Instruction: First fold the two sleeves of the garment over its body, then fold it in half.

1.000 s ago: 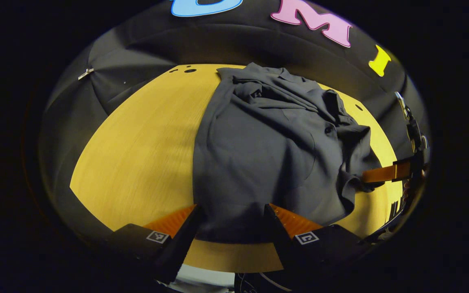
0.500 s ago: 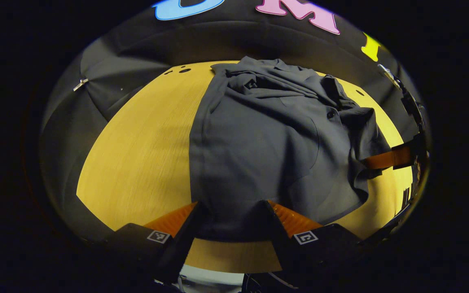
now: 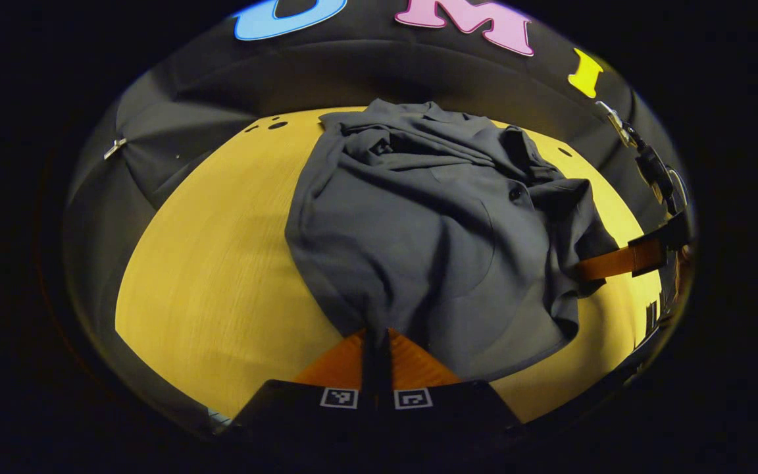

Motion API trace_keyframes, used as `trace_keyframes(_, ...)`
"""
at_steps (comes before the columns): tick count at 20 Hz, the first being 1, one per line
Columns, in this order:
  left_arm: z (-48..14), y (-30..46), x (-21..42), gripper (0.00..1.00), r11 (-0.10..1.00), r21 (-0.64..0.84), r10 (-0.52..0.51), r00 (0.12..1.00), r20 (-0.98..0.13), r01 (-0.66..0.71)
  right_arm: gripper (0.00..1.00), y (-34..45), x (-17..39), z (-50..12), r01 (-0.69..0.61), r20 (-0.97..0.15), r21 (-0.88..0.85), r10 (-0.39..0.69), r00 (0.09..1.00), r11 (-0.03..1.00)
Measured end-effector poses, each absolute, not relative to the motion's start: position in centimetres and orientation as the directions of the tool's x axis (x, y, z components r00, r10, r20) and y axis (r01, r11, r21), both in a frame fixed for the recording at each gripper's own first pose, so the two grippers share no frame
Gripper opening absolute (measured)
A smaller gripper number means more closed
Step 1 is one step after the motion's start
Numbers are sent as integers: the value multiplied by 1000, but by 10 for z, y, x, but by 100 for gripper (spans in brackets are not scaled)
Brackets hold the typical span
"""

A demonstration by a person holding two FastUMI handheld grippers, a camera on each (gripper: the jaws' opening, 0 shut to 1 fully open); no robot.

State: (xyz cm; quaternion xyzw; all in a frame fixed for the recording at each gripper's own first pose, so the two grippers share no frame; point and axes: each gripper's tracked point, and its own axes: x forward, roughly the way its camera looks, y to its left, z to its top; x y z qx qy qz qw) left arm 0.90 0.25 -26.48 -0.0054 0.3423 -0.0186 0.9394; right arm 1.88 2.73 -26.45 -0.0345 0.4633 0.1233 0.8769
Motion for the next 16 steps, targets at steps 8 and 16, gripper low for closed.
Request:
trace_keyframes(8, -216, 5, 2, 5, 976, -216, -97, 826, -555, -31, 6, 30, 32, -221, -258, -713, 89, 242, 658, 962)
trace_keyframes(16, -159, -6, 26, 5, 973, -230, -132, 876, -464, 25, 6, 37, 63, -163, -244, -565, 116, 266, 781, 963)
